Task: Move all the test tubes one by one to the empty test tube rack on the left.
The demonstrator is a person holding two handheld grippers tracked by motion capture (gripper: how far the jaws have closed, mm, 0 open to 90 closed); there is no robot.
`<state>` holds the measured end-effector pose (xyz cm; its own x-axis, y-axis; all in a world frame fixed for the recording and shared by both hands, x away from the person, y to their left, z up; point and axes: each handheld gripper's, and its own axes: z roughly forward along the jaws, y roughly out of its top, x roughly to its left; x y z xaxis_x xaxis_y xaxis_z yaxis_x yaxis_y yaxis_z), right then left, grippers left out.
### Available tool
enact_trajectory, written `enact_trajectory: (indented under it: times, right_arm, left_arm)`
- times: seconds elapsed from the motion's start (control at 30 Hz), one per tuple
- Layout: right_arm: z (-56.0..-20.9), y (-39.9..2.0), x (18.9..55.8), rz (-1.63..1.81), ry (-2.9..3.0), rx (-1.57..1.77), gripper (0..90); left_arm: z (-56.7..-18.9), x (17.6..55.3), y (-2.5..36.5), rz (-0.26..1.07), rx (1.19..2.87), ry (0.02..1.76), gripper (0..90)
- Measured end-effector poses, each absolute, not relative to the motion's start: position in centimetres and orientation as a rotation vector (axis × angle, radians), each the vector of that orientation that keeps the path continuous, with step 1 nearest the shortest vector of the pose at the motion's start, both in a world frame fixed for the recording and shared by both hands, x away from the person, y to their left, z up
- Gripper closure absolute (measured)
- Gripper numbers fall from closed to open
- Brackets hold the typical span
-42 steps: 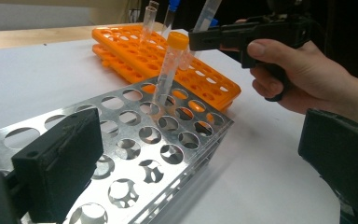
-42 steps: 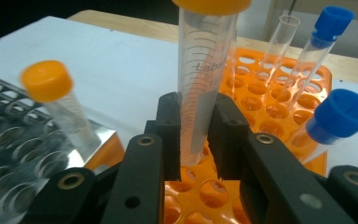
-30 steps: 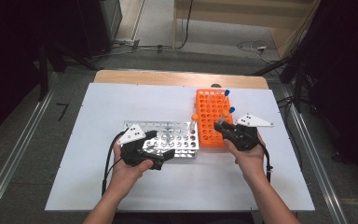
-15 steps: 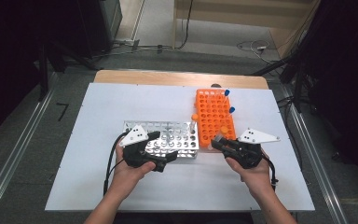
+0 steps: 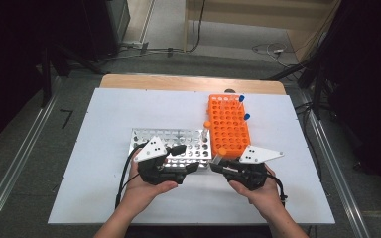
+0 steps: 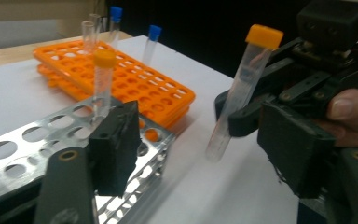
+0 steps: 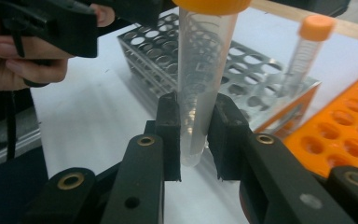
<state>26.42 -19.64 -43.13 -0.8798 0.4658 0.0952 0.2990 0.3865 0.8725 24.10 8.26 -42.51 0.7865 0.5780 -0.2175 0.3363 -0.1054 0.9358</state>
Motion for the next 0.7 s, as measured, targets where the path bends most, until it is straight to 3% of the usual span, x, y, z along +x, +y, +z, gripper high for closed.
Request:
enact_trajectory:
  times: [0.3, 0.7]
  right_arm:
    - [-43.5, -17.9, 25.7, 1.493, 2.533, 0.645, 73.2]
    - [-43.8, -16.3, 24.6, 1.486, 2.576, 0.58, 73.1]
  left_arm:
    - [-42.5, 23.6, 7.1, 0.174, 1.74, 0.644, 51.0]
    - [-42.7, 23.3, 6.1, 0.148, 1.759, 0.615, 63.3]
